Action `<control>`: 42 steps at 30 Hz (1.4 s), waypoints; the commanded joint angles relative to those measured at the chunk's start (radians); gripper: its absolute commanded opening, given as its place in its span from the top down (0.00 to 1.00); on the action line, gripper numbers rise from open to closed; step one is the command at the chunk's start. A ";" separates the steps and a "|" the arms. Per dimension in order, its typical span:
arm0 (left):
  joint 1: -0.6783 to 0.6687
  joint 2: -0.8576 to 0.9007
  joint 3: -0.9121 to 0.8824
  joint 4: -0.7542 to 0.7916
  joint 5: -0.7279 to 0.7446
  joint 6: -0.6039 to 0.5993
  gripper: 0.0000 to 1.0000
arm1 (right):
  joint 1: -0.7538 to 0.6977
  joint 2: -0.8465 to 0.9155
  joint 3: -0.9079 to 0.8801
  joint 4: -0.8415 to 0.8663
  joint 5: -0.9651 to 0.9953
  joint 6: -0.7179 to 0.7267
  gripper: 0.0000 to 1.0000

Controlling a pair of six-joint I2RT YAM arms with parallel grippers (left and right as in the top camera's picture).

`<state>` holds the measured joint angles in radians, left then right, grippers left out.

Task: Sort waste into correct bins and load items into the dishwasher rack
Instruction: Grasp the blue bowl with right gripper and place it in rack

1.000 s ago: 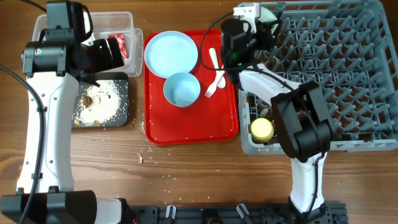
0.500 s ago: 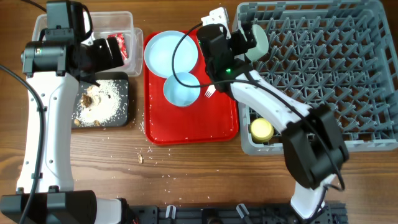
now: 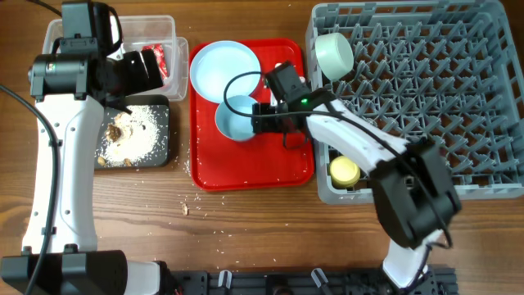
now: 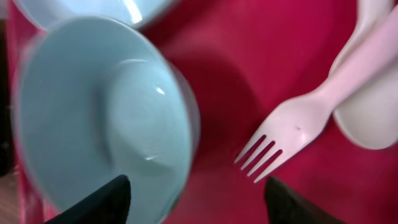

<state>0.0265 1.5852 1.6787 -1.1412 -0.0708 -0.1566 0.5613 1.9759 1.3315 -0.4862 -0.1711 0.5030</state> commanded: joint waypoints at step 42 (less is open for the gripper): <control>0.004 0.001 0.010 0.003 -0.009 -0.013 0.00 | -0.129 -0.271 0.013 -0.184 1.387 -0.613 0.95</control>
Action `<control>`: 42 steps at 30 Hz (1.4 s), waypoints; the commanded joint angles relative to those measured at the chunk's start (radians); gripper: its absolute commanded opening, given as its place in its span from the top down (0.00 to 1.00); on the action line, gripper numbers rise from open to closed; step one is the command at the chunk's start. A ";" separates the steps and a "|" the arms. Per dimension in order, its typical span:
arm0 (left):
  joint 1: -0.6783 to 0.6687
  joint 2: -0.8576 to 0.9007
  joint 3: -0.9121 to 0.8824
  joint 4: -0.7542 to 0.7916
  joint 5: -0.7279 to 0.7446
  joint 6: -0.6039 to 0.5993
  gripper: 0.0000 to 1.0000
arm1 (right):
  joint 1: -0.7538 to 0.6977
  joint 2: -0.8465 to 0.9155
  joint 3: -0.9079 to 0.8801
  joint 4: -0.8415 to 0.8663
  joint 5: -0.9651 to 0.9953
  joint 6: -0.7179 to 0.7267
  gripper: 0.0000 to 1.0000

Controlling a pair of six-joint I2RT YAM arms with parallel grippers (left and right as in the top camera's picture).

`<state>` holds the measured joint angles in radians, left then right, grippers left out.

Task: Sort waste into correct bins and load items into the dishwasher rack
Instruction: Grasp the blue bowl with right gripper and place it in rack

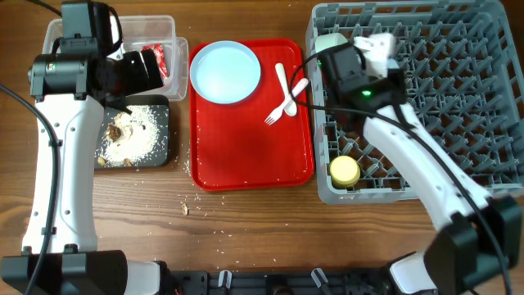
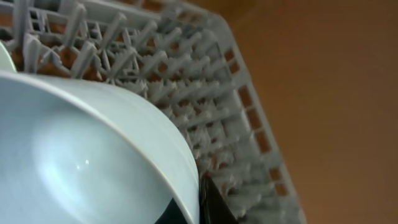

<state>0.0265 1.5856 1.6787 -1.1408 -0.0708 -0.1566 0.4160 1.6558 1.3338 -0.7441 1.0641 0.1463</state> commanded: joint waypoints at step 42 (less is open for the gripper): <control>0.004 0.000 0.010 0.002 -0.010 -0.013 0.00 | 0.245 0.133 0.018 0.142 -0.103 -0.373 0.22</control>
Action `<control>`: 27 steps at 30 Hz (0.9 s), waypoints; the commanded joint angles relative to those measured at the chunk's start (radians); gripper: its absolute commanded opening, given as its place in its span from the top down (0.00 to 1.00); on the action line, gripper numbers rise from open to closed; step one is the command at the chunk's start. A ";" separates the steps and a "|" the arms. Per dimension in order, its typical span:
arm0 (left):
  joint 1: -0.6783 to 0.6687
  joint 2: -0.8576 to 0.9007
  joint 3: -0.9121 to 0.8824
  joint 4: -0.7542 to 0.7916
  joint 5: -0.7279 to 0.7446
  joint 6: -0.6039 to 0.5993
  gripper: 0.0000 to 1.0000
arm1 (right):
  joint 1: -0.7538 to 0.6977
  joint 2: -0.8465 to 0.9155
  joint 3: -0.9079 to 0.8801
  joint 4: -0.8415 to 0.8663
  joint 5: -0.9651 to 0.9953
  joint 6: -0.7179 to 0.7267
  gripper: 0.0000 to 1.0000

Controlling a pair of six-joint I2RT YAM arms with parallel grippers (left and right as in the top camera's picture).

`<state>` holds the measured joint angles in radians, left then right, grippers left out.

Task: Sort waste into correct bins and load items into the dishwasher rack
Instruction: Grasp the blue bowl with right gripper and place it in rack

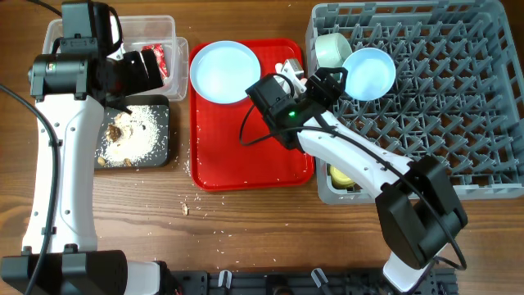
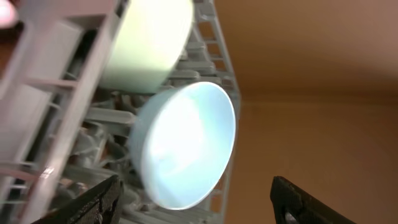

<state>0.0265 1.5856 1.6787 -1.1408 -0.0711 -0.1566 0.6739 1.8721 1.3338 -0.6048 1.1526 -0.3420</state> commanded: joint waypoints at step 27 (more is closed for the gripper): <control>0.004 0.000 0.010 0.002 -0.009 -0.013 0.00 | -0.658 -0.069 -0.014 -0.096 -1.161 0.956 0.72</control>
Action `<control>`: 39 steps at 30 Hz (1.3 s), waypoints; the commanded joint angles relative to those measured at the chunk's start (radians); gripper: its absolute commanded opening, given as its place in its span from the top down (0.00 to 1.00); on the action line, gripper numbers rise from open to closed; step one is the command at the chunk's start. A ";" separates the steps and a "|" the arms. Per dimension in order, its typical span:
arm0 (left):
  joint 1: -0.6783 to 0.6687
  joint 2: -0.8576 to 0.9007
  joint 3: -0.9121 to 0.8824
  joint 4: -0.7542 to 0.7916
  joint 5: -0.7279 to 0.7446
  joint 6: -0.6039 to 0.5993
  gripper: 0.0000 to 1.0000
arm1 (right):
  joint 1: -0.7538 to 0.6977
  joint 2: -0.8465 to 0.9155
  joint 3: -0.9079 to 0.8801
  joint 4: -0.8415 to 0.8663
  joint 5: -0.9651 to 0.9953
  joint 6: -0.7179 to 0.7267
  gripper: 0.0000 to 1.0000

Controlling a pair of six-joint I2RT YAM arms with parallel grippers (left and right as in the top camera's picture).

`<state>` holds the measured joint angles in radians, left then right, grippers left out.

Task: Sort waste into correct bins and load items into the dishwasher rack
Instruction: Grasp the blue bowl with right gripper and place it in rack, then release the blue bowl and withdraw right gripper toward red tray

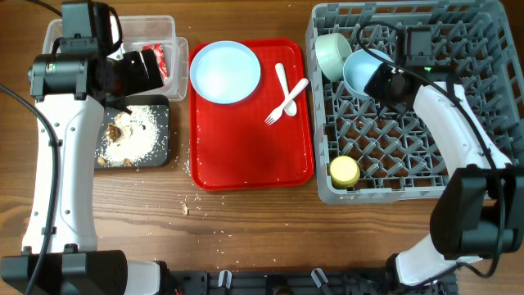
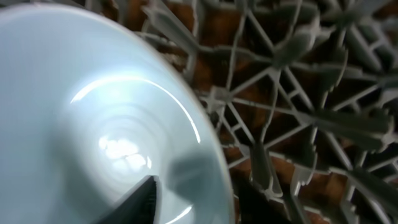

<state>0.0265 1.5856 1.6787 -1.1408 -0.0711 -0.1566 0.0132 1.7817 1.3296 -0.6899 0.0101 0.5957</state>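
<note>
The light blue bowl (image 1: pixel 359 74) stands tilted in the grey dishwasher rack (image 1: pixel 458 123), beside a pale green cup (image 1: pixel 330 51). My right gripper (image 1: pixel 379 80) reaches it from the right. In the right wrist view the bowl (image 2: pixel 106 118) fills the frame and my gripper (image 2: pixel 199 190) straddles its rim, one finger inside and one outside, closed in on the wall. On the red tray (image 1: pixel 246 147) lie a blue plate (image 1: pixel 225 72) and a white fork (image 1: pixel 281 105) crossed with a spoon (image 1: pixel 282 79). My left gripper (image 1: pixel 146 70) hangs over the clear bin; its jaws are hidden.
A yellow round item (image 1: pixel 344 170) sits in the rack's front left corner. The clear bin (image 1: pixel 164 29) holds a red wrapper (image 1: pixel 157 57). A black bin (image 1: pixel 139 135) holds food scraps and crumbs. Crumbs lie scattered on the wooden table (image 1: pixel 205 217) in front of the tray.
My right gripper was open at the tray's side of the rack, away from the bowl. Now it is over the rack, right of the bowl, with its fingers on the rim. The bowl tilts more.
First my right gripper was open around the blue bowl on the red tray. Then it held the bowl above the rack's left end. Later the bowl stood in the rack beside the green cup, let go. Now the gripper has the rim again. The left arm stayed still.
</note>
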 commanded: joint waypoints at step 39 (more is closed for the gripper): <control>0.004 0.000 0.010 0.003 -0.009 -0.013 0.00 | 0.474 0.050 -0.008 0.177 1.476 -0.924 0.96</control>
<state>0.0265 1.5856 1.6787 -1.1412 -0.0708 -0.1566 0.4686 1.7744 1.3281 -0.5686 1.3422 -0.1036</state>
